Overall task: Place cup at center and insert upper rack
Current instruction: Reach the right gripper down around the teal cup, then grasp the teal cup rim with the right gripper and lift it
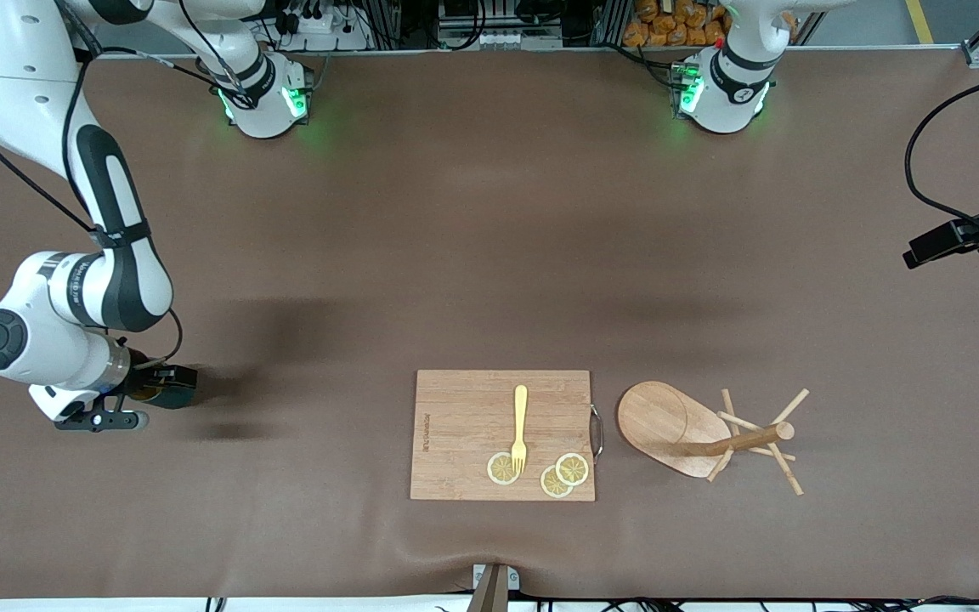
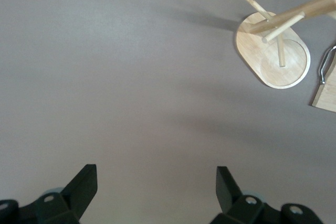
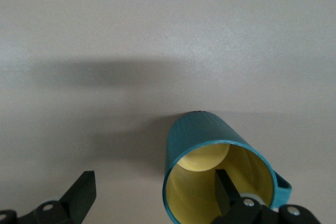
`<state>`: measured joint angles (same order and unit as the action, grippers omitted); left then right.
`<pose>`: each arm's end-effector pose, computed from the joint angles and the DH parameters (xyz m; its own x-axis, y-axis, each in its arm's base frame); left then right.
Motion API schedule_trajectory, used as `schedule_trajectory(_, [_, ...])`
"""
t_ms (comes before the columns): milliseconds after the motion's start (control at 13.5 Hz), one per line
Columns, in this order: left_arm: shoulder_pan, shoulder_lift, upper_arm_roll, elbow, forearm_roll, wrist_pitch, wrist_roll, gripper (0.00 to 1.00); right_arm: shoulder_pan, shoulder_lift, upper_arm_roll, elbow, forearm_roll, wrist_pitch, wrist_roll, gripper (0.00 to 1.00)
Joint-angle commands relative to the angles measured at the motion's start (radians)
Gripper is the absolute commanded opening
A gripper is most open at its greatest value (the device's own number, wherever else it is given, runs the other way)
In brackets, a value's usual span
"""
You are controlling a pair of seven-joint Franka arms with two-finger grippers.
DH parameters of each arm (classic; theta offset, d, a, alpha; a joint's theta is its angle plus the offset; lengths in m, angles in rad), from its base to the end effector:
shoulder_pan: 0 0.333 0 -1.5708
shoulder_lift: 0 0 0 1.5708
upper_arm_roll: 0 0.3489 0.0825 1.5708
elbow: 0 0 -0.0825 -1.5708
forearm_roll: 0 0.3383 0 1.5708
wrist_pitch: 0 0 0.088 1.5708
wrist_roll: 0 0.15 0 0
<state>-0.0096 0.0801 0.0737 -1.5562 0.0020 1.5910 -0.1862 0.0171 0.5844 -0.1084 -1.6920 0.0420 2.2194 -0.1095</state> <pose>0.5332 0.0329 0.5806 0.9679 0.2476 -0.0428 0.2471 -0.9688 -0.0161 0.6500 -0.0489 0.2689 0.9984 0.0076 -0.0558 0.0088 -0.9997 0.0217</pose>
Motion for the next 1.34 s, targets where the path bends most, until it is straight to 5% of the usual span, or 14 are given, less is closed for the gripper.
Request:
schedule_trajectory(0, [0.011, -0.016, 0.000, 0.008, -0.008, -0.016, -0.027, 1.00, -0.022, 0.015, 0.010, 0.006, -0.008, -0.001, -0.013, 1.00])
schedule_trajectory(74, [0.017, -0.014, 0.000, 0.008, -0.008, -0.016, -0.036, 1.00, -0.022, 0.017, 0.010, 0.005, -0.008, -0.004, -0.012, 0.95])
schedule_trajectory(148, [0.025, -0.010, -0.002, 0.008, -0.016, -0.014, -0.041, 1.00, -0.022, 0.017, 0.010, 0.006, -0.008, -0.006, -0.013, 0.75])
schedule_trajectory(445, [0.017, -0.003, -0.005, 0.008, -0.016, -0.005, -0.041, 1.00, -0.026, 0.015, 0.010, 0.006, -0.011, -0.004, -0.085, 0.23])
schedule_trajectory(668, [0.022, -0.008, -0.009, 0.010, -0.019, -0.005, -0.039, 1.00, -0.028, 0.015, 0.010, 0.006, -0.011, -0.021, -0.093, 0.00])
schedule_trajectory(1261, [0.023, -0.011, -0.011, 0.010, -0.019, -0.005, -0.035, 1.00, 0.001, -0.027, 0.012, 0.061, 0.002, -0.122, -0.093, 0.00])
